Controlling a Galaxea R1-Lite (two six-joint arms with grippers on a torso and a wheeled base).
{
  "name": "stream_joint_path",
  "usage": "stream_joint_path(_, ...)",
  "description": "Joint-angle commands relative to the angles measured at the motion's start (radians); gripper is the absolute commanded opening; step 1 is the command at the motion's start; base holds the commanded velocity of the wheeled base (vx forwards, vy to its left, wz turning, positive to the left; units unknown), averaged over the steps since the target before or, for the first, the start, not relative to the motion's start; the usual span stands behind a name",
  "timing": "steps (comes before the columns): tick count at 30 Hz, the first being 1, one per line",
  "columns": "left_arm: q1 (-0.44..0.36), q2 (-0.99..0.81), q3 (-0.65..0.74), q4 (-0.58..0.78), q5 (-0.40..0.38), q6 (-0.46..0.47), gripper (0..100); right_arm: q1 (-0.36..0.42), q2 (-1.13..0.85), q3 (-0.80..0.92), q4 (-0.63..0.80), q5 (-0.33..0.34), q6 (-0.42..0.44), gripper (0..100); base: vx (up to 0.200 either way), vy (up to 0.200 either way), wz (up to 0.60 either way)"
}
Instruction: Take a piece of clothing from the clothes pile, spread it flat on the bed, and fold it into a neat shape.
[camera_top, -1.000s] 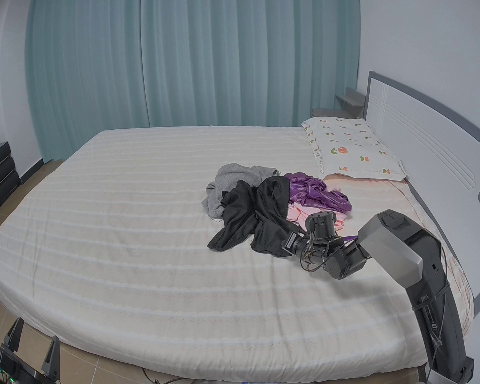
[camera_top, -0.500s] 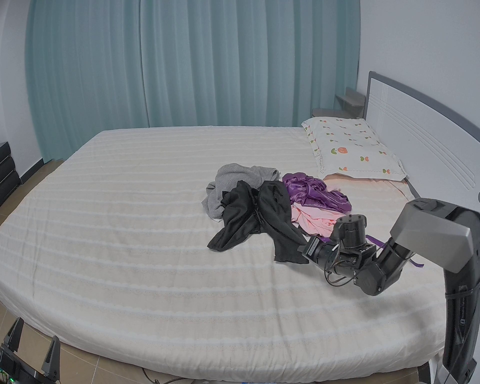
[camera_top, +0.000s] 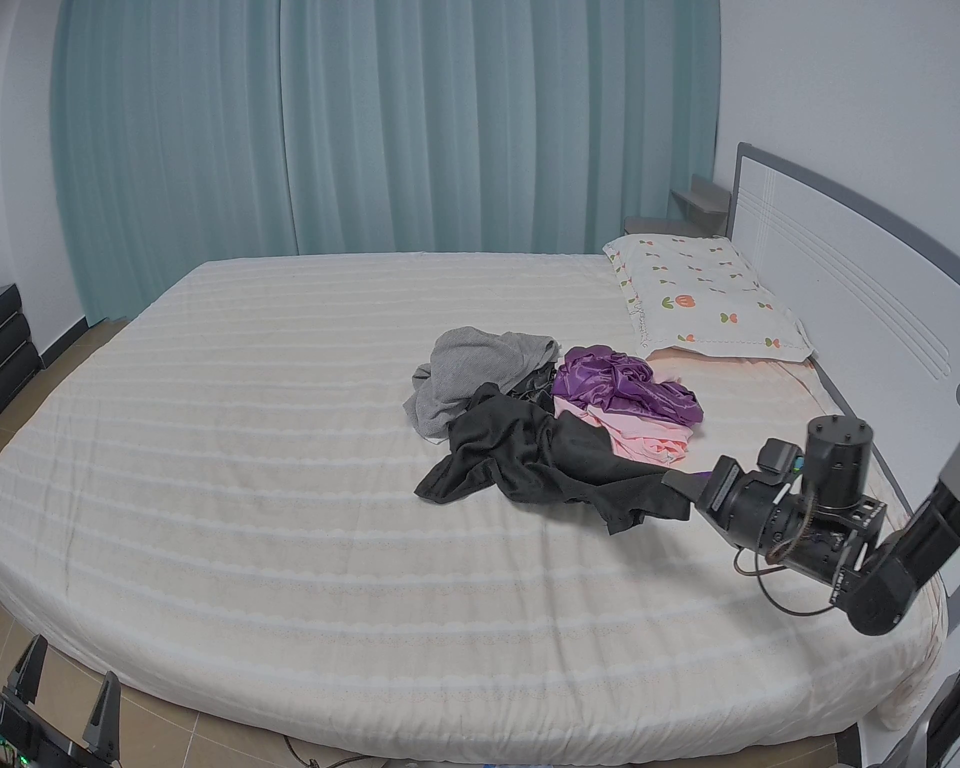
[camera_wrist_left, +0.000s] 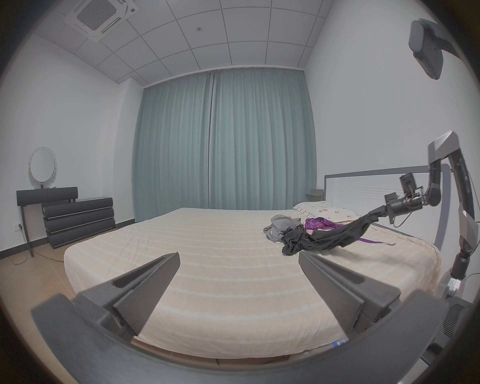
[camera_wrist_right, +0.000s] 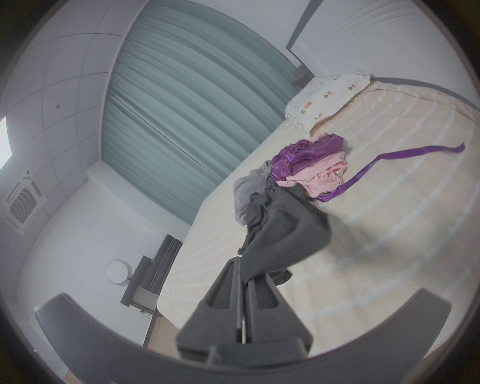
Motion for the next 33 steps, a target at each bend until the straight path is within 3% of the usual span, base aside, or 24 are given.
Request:
stream_joint_path(1,0.0,-0.013,0.018,0.0,0.0,-0.001,100,0.032,-0.259,0.134,-0.007,-0.001,-0.001,0,0.0,0.0,0.0)
stream_joint_path(15,0.0,-0.015,0.018,0.0,-0.006,0.002,100,0.107,-0.423,0.206,-0.011,-0.012,-0.009,0,0.0,0.0,0.0)
stream_joint_path(33,0.0,-0.005,-0.019,-0.018,-0.003,-0.008,100,0.105,-0.435,0.157,-0.019,-0.001,-0.044,0,0.0,0.0,0.0)
